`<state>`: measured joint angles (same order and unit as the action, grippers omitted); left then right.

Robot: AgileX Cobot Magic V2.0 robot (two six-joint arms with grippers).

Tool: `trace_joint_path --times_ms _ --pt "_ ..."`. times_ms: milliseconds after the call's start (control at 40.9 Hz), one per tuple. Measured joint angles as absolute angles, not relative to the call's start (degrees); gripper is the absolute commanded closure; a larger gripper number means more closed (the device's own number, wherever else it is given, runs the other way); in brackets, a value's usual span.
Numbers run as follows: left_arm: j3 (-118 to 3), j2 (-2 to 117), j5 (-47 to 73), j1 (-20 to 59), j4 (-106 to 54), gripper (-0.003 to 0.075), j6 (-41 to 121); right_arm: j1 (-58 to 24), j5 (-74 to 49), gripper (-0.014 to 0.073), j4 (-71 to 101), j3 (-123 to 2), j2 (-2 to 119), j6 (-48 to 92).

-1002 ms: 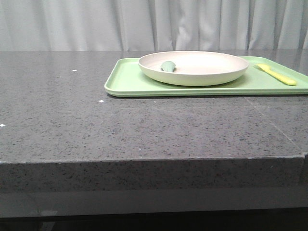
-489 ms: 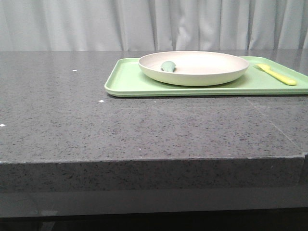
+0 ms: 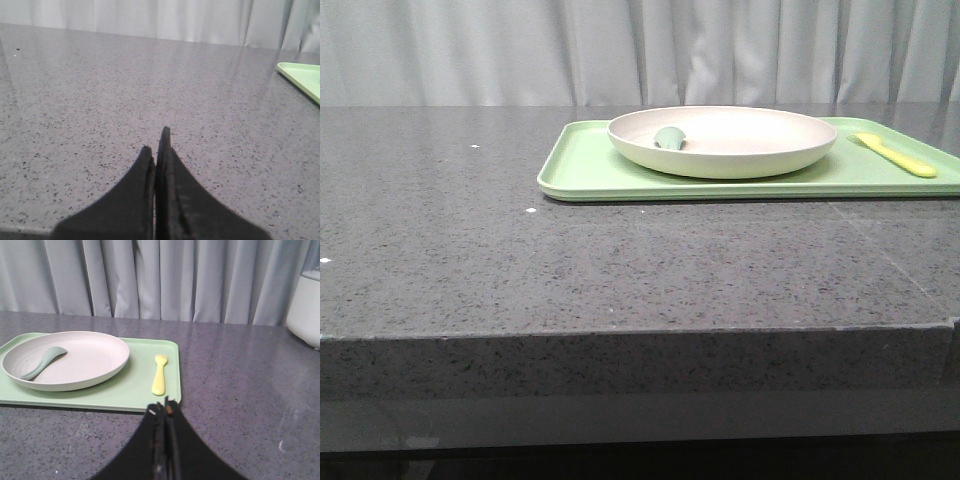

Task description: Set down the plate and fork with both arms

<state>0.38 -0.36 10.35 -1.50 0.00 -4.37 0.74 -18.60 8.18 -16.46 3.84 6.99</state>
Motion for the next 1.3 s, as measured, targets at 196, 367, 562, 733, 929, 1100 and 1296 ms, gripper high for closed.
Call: trace_joint_path --times_ms 196,367,562,733,929,1100,1296 --pt "0.4 -0.4 10.3 -1.5 0.0 0.0738 -4.4 0.3 -13.6 0.0661 8.2 -10.8 3.8 7.0" --pt "0.4 -0.4 10.2 -1.5 0.0 0.0738 -4.4 -2.2 -10.6 0.0661 8.2 -4.1 1.4 7.0" --pt "0.4 -0.4 10.1 -1.5 0.0 0.0738 -4.4 -3.2 -10.1 0.0661 8.2 1.2 -0.6 7.0" --pt "0.4 -0.4 10.0 -1.5 0.0 0.0738 -4.4 -3.2 -12.2 0.0661 8.2 1.6 -0.6 7.0" --pt "0.4 -0.4 10.0 -1.5 0.0 0.0738 -4.4 -3.2 -13.6 0.0661 8.2 1.6 -0.7 7.0" --pt "0.4 -0.4 10.0 -1.5 0.0 0.0738 -4.4 -3.2 -13.8 0.0661 8.2 1.6 -0.7 7.0" --pt "0.4 -0.4 10.0 -1.5 0.0 0.0738 -4.4 -3.2 -14.0 0.0661 8.2 1.6 -0.7 7.0"
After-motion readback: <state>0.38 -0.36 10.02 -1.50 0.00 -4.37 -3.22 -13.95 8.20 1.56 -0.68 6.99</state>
